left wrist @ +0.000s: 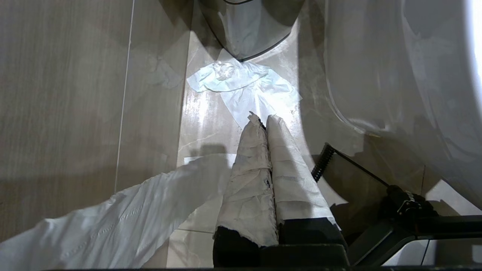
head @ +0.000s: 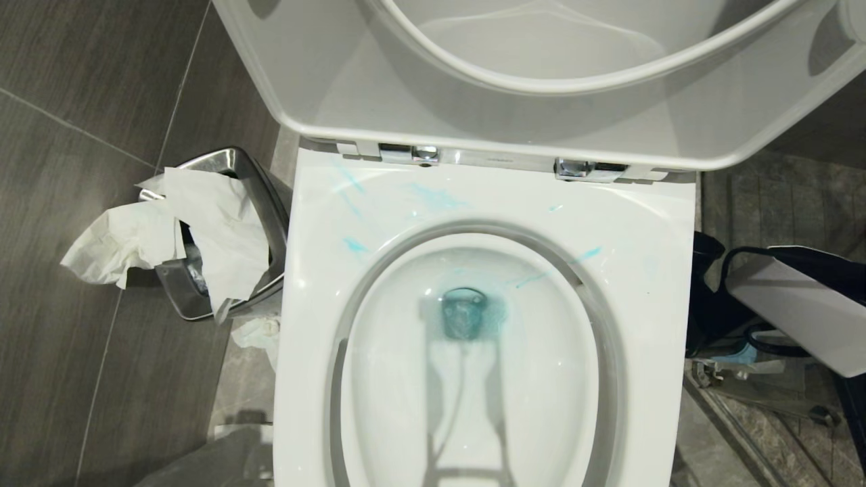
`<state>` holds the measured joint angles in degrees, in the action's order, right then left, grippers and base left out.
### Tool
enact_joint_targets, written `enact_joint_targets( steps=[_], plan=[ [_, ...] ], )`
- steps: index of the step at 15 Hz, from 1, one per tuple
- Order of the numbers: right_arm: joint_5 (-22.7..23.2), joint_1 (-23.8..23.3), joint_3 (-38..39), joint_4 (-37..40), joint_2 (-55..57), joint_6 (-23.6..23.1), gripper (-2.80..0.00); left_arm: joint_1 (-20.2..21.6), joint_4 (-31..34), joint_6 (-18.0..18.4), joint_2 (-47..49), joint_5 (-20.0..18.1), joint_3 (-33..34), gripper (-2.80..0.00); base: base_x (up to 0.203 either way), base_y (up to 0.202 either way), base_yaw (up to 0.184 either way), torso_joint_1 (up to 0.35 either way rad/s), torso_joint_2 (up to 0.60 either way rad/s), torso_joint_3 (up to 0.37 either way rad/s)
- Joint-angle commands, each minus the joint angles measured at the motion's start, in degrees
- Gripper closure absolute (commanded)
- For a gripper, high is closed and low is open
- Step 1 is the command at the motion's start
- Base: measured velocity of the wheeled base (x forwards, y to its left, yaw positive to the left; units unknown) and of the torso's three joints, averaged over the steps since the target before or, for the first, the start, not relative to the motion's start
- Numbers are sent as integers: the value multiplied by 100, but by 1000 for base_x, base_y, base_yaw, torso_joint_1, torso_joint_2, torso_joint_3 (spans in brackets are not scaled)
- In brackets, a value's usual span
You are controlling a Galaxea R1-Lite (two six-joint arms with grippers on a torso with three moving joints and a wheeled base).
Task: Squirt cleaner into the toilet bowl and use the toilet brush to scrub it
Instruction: Place the cleaning agent on the floor
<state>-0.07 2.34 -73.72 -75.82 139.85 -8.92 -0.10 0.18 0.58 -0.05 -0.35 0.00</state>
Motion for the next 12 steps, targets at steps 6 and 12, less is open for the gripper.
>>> enact_joint_targets(
  steps=[6, 12],
  plan=[
    [-40, 4, 2389, -76, -1975, -7, -280, 1, 8, -5, 5, 0, 9, 0, 0, 0, 0, 0, 0, 0],
    [-65, -108, 3638, -73, -3344, -5, -280, 1, 8, -5, 5, 0, 9, 0, 0, 0, 0, 0, 0, 0]
  ],
)
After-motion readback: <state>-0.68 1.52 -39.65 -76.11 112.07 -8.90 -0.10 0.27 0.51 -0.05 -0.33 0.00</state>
